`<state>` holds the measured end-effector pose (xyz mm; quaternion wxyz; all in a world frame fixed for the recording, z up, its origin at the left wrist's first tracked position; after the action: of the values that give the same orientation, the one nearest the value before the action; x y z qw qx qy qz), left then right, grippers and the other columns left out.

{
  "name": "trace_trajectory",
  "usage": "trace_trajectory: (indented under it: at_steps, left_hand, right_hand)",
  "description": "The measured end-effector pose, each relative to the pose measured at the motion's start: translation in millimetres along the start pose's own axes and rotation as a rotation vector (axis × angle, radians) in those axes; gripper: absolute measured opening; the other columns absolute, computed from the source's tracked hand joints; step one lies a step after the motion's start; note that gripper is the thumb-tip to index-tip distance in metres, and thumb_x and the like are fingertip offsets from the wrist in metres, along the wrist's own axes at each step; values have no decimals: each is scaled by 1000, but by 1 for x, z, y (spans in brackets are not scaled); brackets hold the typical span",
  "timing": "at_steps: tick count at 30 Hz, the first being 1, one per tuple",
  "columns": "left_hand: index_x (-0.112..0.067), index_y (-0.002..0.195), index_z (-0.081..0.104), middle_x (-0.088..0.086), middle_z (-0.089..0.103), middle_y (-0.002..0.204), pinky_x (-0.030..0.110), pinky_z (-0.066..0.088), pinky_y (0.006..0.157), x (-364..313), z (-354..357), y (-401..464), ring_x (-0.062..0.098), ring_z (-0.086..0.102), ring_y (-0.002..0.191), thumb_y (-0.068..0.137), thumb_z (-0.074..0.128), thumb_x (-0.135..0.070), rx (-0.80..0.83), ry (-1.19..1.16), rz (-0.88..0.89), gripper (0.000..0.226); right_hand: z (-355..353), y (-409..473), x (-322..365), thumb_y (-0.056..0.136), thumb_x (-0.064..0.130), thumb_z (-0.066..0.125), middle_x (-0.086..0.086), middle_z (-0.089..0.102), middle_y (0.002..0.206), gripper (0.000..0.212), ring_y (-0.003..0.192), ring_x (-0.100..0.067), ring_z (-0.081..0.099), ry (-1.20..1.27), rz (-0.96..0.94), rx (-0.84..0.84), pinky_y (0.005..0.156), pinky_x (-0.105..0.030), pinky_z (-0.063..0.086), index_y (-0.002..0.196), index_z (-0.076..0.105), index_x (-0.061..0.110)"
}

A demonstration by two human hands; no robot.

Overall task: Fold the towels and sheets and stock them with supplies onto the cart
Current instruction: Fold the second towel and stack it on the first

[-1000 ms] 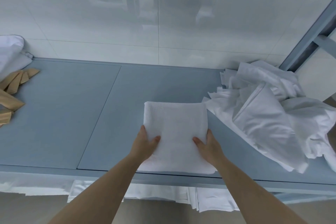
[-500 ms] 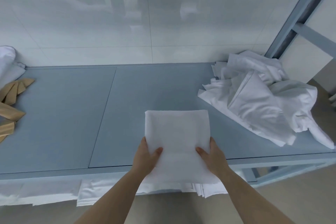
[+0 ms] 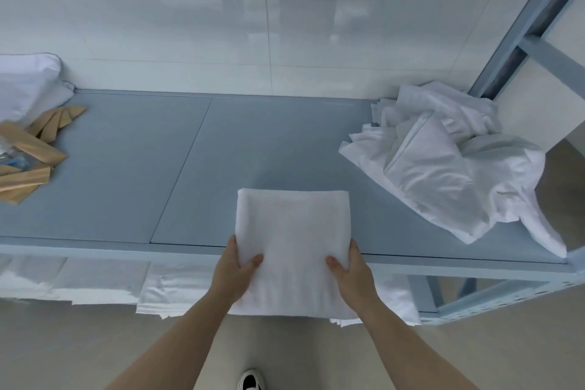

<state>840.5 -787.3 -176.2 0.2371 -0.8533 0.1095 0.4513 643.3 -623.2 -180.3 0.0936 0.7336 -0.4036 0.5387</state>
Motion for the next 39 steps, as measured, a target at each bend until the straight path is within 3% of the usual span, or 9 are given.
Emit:
trace_trajectory:
  at_steps: [4,9,14,18,23,37,39]
  left_hand:
    - [-18,143,37,-6,54,117,29,40,86,4,-1,-13,19,53,104,89,66,-25,-26,-9,-11,61]
    - [-16,144,36,2,56,126,30,40,87,5,-3,-23,20,52,103,90,65,-24,-45,3,-29,61]
    - [-16,142,39,-1,56,120,29,40,84,11,-5,-32,16,50,98,90,65,-24,-39,8,-24,58]
    - [-15,142,40,2,57,125,30,42,86,16,-10,-39,17,51,99,89,66,-25,-14,0,-13,60]
    - [-16,138,46,-2,60,115,28,41,82,22,-21,-48,18,55,97,87,68,-22,8,-29,24,56]
    - [-15,134,48,-2,59,110,29,43,79,36,-53,-41,20,56,97,86,70,-21,70,-30,25,53]
    - [-15,133,49,-4,59,108,29,42,79,38,-56,-36,19,56,95,86,70,-21,73,-27,27,53]
  right_hand:
    - [1,-14,-10,96,30,56,10,45,132,63,121,-17,48,18,3,3,95,-22,34,150,25,20]
    - [-1,-20,-8,95,24,57,4,51,136,58,112,-14,50,35,-12,4,93,-22,37,147,31,20]
    - [-1,-33,-12,96,23,56,4,48,141,60,124,-19,48,18,4,-1,100,-25,37,149,29,18]
    - [0,-46,-14,94,21,59,5,52,136,58,120,-18,51,24,29,-25,95,-24,38,147,33,19]
    - [5,-60,-17,91,22,63,13,54,122,62,106,-12,51,76,91,-26,89,-23,37,145,35,23]
    - [39,-79,-12,91,17,64,2,57,128,64,112,-20,58,320,184,-5,98,-40,47,145,31,26]
    - [44,-78,-11,91,17,65,3,59,123,66,108,-17,61,355,208,8,88,-37,52,145,30,29]
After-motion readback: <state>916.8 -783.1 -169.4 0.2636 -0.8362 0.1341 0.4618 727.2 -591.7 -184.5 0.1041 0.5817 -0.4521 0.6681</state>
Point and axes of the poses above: each hand's wrist, its own y-axis towards the middle knuckle, its own z-axis out of the palm, x = y × z, the point moved 4 cm from there along y, towards the middle knuckle
